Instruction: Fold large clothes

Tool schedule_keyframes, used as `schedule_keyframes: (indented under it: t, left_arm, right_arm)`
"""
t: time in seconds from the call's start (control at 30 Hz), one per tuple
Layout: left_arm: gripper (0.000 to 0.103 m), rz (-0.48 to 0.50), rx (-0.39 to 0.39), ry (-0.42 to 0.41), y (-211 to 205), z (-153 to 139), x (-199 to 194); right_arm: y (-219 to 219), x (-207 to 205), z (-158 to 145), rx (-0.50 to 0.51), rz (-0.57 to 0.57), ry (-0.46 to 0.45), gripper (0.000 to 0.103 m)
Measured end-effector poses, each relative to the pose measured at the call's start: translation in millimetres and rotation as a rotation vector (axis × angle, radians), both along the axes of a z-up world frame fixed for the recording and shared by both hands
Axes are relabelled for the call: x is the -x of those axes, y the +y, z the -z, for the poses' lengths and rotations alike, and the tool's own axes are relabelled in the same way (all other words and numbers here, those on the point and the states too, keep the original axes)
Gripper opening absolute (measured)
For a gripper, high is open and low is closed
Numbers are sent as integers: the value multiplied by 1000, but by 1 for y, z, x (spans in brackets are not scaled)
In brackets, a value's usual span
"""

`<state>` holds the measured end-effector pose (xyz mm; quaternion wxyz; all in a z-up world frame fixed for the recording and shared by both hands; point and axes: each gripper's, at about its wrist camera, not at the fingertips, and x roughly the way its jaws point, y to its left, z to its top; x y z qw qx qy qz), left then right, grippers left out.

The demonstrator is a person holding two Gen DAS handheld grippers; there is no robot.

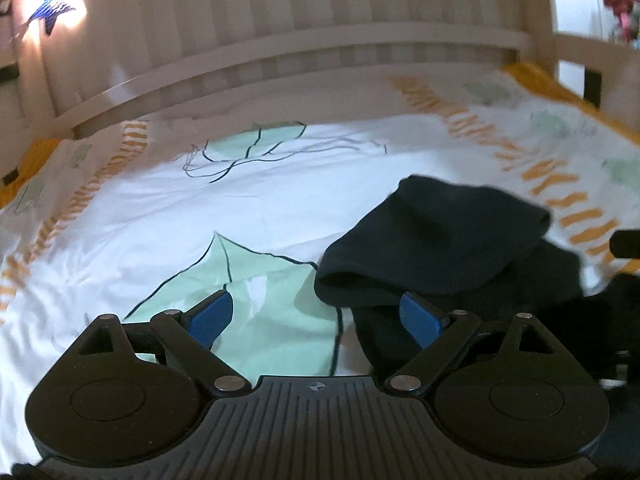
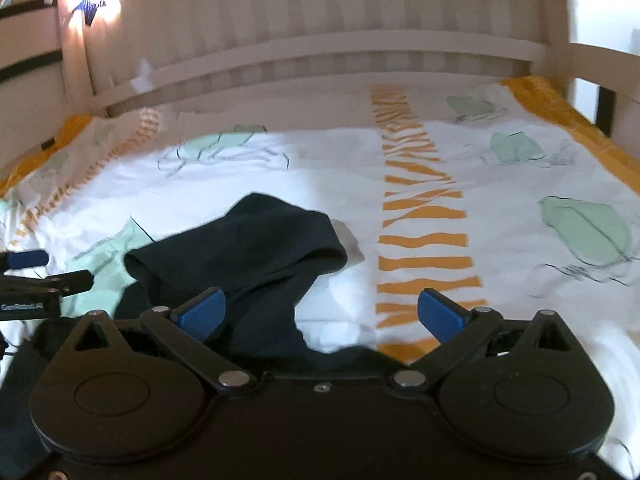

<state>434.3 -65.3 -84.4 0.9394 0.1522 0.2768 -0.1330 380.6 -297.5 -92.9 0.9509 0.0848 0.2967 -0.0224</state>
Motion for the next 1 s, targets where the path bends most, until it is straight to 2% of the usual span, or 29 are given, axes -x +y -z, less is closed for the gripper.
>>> schedule_keyframes:
  t: [0.13,0.27,0.37,0.43,0.53,0.7,0.73,0.8,0.83,0.87,0.9,0.93,0.97,1.0]
  left_arm:
    - [91,23,-66,17,-10,23,-21]
    - [91,22,-116,21,-16,41,-38]
    - [91,32,-124,7,-19,43,-49]
    - [91,44,-128,-8,-22,42,-55]
    - [91,49,-143,-18,-27,43,-64]
    - [91,36,-120,-28,-28,39,-74]
    - [91,19,-96,-30,-25,36,-78]
    - [91,-84,26,2,-6,28,-90]
    - [91,-147,114,41,7,26,-96]
    - [92,-215,236,103,25,25,-103]
    - [92,-252,331,162,38,28,-108]
    - [92,-269,392,214,47,32,-112]
    - [92,-276,402,241,51,36,-113]
    - [92,-269,369,228,49,38,-109]
  right_arm:
    - [5,-28,16,37,-42,3,102]
    - [10,-51,35,56,-68,44,102]
    - [14,-62,50,76,-96,78,101]
    - [13,-65,55,51,-108,94,101]
    - [7,-67,58,20,-105,96,101]
    - [3,-67,55,3,-107,88,101]
    - [2,-66,54,2,-112,85,101]
    - [0,-61,51,6,-118,74,101]
    - [-1,-60,49,10,-119,73,101]
    - [-2,-57,48,13,-116,69,101]
    - [-4,-55,46,14,-110,64,101]
    - [-6,-54,44,14,-104,58,101]
    - [-8,-52,43,11,-99,51,101]
    - [-9,-52,41,7,-96,43,101]
